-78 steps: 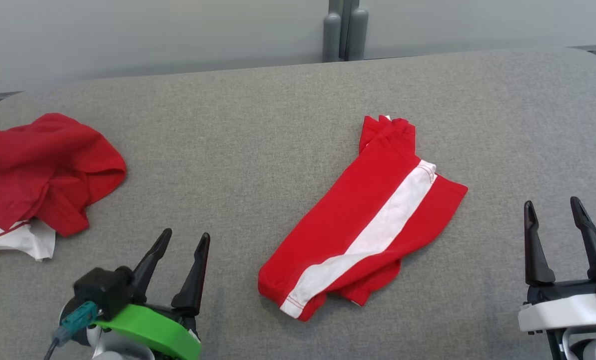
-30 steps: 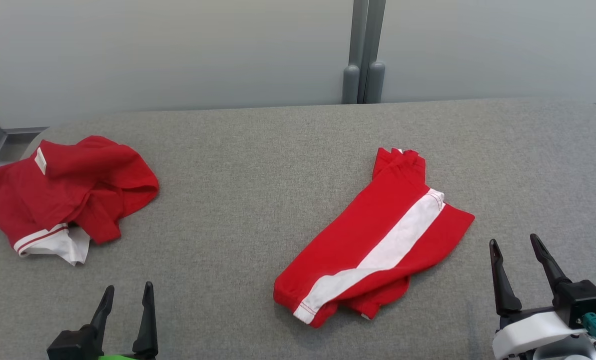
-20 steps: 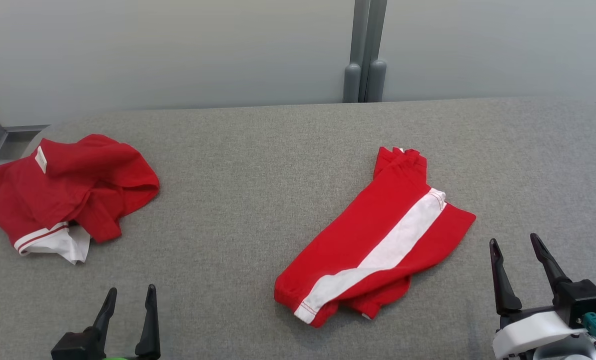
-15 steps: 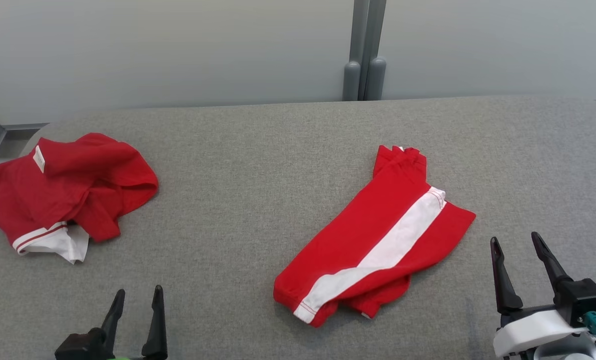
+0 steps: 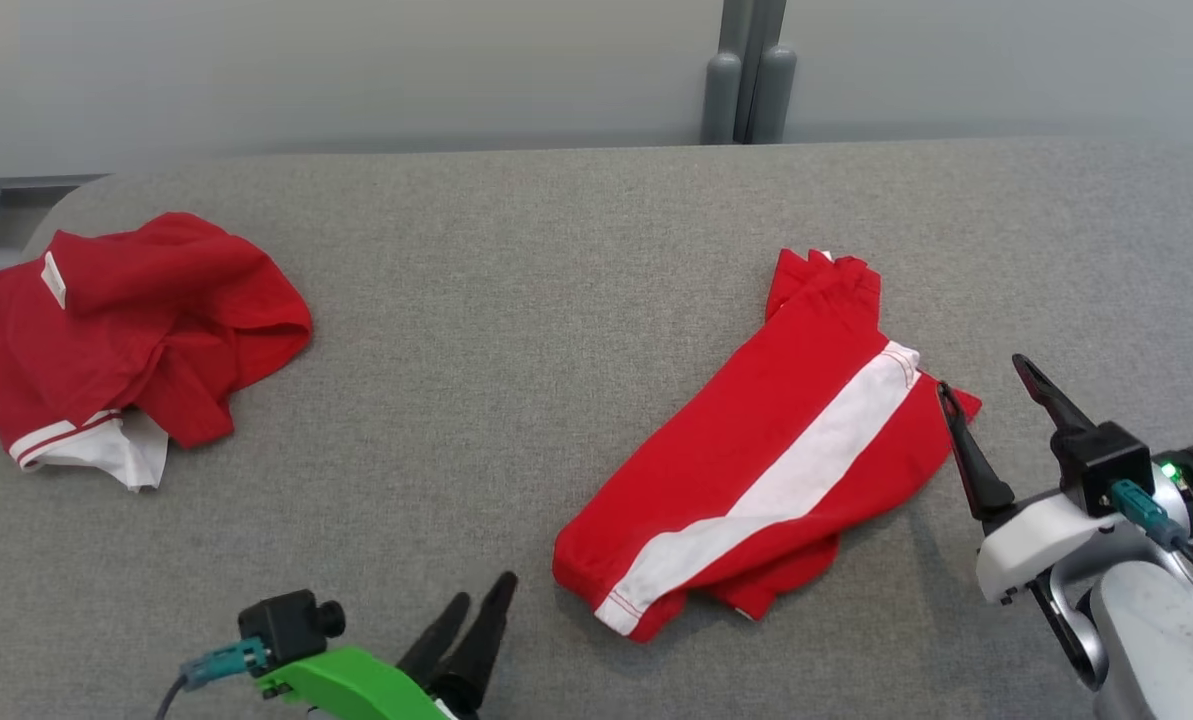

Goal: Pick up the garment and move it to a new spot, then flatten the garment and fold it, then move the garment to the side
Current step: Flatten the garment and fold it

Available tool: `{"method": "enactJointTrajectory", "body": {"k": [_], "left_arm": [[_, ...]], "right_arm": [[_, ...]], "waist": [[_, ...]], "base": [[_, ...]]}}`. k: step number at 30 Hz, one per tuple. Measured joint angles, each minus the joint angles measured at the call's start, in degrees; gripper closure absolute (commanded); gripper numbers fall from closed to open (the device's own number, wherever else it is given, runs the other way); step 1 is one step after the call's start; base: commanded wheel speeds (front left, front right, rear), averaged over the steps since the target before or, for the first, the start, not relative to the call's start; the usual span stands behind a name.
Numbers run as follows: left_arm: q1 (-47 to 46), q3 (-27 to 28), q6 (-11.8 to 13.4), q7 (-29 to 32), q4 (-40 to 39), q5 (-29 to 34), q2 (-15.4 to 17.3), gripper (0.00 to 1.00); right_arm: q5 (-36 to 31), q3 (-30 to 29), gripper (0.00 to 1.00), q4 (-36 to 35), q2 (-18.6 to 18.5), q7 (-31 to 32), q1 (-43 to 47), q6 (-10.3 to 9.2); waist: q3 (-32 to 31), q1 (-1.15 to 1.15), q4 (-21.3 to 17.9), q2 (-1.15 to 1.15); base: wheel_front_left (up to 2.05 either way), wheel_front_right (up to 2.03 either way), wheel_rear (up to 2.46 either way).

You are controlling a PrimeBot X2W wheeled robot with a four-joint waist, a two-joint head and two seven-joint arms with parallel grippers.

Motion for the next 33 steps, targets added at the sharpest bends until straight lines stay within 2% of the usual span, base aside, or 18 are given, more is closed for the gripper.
{"method": "enactJointTrajectory", "body": {"k": [4, 8, 13, 16, 25, 33], "left_arm": [[2.63, -2.92, 3.31, 7.13, -7.87, -7.15, -0.4, 0.0], [4.92, -4.72, 6.42, 12.76, -14.06, -9.54, -0.09, 0.0], [4.8, -3.76, 10.31, 12.83, -15.47, -11.06, -0.19, 0.0], [3.85, -4.25, 11.61, 12.84, -15.04, -11.31, -0.26, 0.0], [1.91, -6.03, 14.22, 13.34, -14.96, -10.72, -0.31, 0.0], [3.42, -7.09, 16.58, 14.19, -18.95, -8.26, 1.47, 0.0]], "right_arm": [[0.53, 3.07, 0.0, 3.34, -2.14, 0.0, -4.38, 0.0], [1.24, 5.2, 0.0, 5.78, -3.89, 0.0, -7.71, 0.0], [1.89, 7.1, 0.0, 6.6, -4.31, 0.0, -10.99, 0.0], [2.3, 8.15, 0.0, 6.25, -4.42, 0.0, -12.44, 0.0], [2.41, 8.27, 0.0, 4.92, -5.67, 0.0, -14.4, 0.0], [2.32, 8.21, 0.0, 4.46, -5.73, 0.0, -14.68, 0.0]], "waist": [[1.82, 0.0, 0.25, 0.0], [3.58, 0.0, 0.38, 0.0], [5.45, 0.0, -0.02, 0.0], [6.46, 0.0, -0.81, 0.0], [9.46, 0.0, -3.69, 0.0], [11.12, 0.0, -5.55, 0.0]], "base": [[0.0, 0.0, 0.0], [0.0, 0.0, 0.0], [0.0, 0.0, 0.0], [0.0, 0.0, 0.0], [0.0, 0.0, 0.0], [0.0, 0.0, 0.0]]}}
